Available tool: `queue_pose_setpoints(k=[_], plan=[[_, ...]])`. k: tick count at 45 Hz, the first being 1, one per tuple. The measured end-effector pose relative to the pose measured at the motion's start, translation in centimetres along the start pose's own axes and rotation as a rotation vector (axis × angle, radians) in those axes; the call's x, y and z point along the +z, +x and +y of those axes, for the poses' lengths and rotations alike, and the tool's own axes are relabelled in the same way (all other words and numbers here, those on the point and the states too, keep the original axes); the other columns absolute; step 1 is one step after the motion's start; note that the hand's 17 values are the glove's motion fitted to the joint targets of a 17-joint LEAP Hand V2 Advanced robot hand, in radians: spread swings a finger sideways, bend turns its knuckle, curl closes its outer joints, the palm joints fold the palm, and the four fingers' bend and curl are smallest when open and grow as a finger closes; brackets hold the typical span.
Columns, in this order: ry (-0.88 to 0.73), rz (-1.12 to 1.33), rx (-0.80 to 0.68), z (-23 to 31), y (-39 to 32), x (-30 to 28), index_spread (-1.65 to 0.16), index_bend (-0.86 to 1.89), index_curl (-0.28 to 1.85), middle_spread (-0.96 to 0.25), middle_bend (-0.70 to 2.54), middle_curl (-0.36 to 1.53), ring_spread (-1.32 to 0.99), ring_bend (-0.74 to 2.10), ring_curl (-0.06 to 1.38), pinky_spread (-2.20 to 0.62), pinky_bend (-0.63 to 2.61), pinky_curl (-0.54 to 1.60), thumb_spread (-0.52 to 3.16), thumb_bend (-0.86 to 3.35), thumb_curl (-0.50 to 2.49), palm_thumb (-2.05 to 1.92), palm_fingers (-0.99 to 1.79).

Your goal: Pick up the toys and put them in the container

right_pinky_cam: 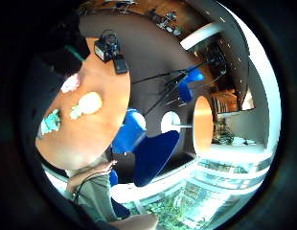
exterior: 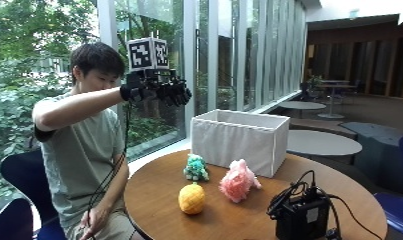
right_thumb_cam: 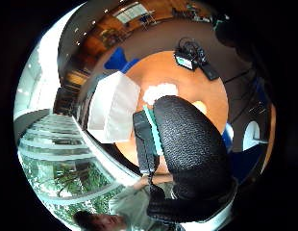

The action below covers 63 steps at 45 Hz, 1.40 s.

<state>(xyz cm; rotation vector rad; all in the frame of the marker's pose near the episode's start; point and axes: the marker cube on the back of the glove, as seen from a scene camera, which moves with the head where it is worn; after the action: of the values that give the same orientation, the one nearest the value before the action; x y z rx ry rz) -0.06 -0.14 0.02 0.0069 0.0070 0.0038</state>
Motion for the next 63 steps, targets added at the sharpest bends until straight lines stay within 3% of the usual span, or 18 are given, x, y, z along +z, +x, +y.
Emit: queue_pose_setpoints(k=[6,14,27,37,41,48,54,63], plan=[[0.006,-0.002,-0.002,-0.4,-0.1,0.1,-0.15,0.10,0.04,-0.12,0.27,0.09,-0.14,0.53,0.15,-0.12,0.59,0.20,0.82,-0.05,0.01,-0.09,0.52],[0.003,-0.024,-0.003,-1.4,0.0,0.5,-0.20,0.13,0.07,-0.16,0.31,0.14,-0.20,0.61,0.19,-0.16,0.65,0.25,1.13,-0.05,0.04,-0.09,0.46],[-0.025,-0.044,-0.065,-2.7,-0.1,1.1,-0.23,0.16,0.12,-0.19,0.35,0.21,-0.23,0.67,0.22,-0.17,0.70,0.29,1.32,-0.06,0.07,-0.10,0.39],[-0.131,-0.086,-0.140,-3.1,-0.4,3.7,-0.23,0.13,0.15,-0.17,0.30,0.25,-0.21,0.62,0.23,-0.13,0.79,0.34,1.34,-0.05,0.09,-0.09,0.05],[-0.191,-0.073,-0.142,-3.3,-0.6,5.8,-0.23,0.11,0.16,-0.16,0.24,0.25,-0.17,0.53,0.21,-0.09,0.86,0.35,1.33,-0.05,0.10,-0.08,-0.12],[-0.262,-0.035,-0.109,-4.4,-0.8,10.6,-0.23,0.09,0.16,-0.11,0.17,0.25,-0.12,0.48,0.19,-0.05,0.87,0.35,1.30,-0.05,0.12,-0.07,-0.18],[-0.346,-0.016,-0.027,-5.9,-0.5,17.2,-0.22,0.07,0.15,-0.08,0.16,0.26,-0.10,0.47,0.20,-0.03,0.90,0.36,1.27,-0.05,0.15,-0.06,-0.18],[-0.478,0.034,-0.058,-5.1,-0.5,28.1,-0.26,0.14,0.16,-0.08,0.11,0.25,-0.05,0.44,0.20,0.00,0.95,0.37,1.23,-0.02,0.20,0.00,-0.18]])
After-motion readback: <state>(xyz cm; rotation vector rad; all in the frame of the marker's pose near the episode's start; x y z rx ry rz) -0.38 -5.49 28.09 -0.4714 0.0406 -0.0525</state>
